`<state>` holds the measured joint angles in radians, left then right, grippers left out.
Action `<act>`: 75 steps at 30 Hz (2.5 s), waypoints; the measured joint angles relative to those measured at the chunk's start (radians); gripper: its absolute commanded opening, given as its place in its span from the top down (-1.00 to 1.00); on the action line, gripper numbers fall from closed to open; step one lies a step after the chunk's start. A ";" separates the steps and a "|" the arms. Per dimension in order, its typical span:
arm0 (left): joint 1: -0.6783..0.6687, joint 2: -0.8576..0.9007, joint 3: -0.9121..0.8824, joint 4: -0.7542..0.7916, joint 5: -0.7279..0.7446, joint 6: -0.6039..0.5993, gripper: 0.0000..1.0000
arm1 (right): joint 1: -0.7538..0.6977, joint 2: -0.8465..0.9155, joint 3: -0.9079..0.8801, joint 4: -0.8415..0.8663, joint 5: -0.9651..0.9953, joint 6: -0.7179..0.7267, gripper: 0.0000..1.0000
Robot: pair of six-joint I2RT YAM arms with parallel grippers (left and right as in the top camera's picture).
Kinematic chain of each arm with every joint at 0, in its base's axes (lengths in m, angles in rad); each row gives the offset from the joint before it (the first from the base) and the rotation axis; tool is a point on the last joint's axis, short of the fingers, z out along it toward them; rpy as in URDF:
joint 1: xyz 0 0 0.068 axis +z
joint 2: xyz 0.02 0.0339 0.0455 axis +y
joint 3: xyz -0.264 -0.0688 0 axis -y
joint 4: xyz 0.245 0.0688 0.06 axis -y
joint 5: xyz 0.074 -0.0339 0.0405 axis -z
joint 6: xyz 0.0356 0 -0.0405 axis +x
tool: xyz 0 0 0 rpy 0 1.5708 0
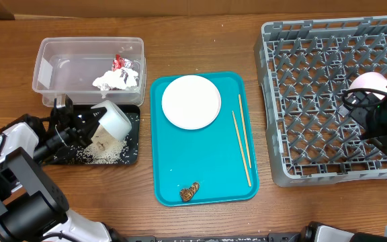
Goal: Sort waste into correct bins and load items into the dishwasher
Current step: 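Lift the rice bowl with left gripper and tip rice onto black tray, then set the emptied white bowl back on the teal tray, release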
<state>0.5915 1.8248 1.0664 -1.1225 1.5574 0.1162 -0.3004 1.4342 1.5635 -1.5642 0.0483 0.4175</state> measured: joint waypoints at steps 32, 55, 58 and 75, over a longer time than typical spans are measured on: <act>-1.111 -0.124 0.238 0.353 -0.999 -0.238 0.92 | 0.000 0.000 0.000 -0.007 0.000 0.000 -1.00; -1.378 0.021 0.239 0.464 -1.413 -0.306 0.80 | 0.000 0.000 0.000 -0.008 0.000 0.000 -1.00; -1.378 0.025 0.239 0.465 -1.405 -0.308 0.56 | 0.000 0.000 0.000 -0.009 0.000 0.000 -1.00; -1.355 0.023 0.311 0.149 -1.414 -0.328 -0.53 | 0.000 0.000 0.000 -0.006 0.000 0.000 -1.00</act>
<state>-0.7635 1.8481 1.3777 -0.9733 0.1432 -0.2115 -0.3004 1.4342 1.5635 -1.5700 0.0486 0.4171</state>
